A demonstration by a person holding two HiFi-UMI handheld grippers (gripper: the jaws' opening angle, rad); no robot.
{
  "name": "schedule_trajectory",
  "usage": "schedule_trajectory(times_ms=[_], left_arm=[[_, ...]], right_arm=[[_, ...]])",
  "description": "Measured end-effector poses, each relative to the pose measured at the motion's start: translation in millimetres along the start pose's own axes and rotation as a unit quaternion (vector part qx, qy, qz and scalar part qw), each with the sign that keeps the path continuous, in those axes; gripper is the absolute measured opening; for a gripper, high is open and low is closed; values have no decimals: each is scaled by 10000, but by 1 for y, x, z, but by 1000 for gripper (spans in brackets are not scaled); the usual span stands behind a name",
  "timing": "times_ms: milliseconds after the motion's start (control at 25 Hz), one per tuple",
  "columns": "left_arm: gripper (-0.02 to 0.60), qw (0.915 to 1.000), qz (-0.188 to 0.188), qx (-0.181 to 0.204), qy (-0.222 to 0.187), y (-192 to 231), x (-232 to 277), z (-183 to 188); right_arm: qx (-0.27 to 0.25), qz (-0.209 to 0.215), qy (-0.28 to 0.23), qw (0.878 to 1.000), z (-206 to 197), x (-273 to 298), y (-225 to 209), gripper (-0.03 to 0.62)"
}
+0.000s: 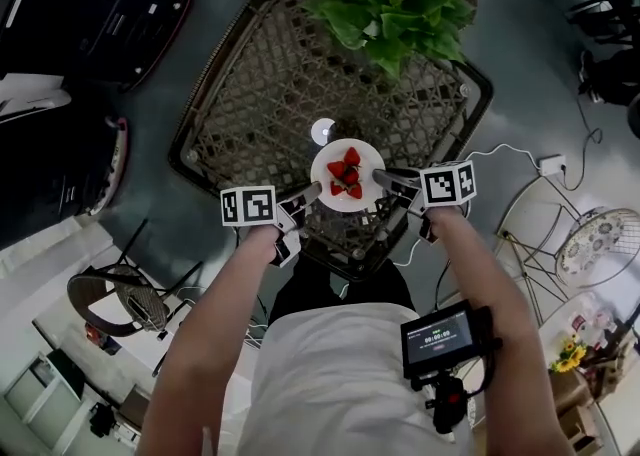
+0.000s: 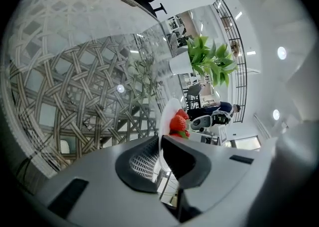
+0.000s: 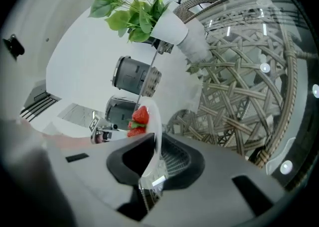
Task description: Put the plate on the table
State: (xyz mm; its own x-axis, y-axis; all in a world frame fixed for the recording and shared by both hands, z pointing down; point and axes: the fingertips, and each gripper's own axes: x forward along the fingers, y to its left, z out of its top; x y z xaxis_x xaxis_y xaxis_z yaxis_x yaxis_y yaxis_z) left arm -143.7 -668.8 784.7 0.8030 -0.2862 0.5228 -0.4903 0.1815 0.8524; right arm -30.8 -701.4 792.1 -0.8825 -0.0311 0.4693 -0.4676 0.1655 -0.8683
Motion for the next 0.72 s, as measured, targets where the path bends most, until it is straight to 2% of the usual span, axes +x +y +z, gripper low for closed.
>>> schedule_trajectory(times_ms=[360,720], left_arm=[[11,9988,444,156,-169,17,8,42],[25,9955,906,96,-262,40,14,59]], right_arm=[[-118,-395,45,9991,35,25,-17,43],[-324,-774,116,9964,49,41,-23,43]])
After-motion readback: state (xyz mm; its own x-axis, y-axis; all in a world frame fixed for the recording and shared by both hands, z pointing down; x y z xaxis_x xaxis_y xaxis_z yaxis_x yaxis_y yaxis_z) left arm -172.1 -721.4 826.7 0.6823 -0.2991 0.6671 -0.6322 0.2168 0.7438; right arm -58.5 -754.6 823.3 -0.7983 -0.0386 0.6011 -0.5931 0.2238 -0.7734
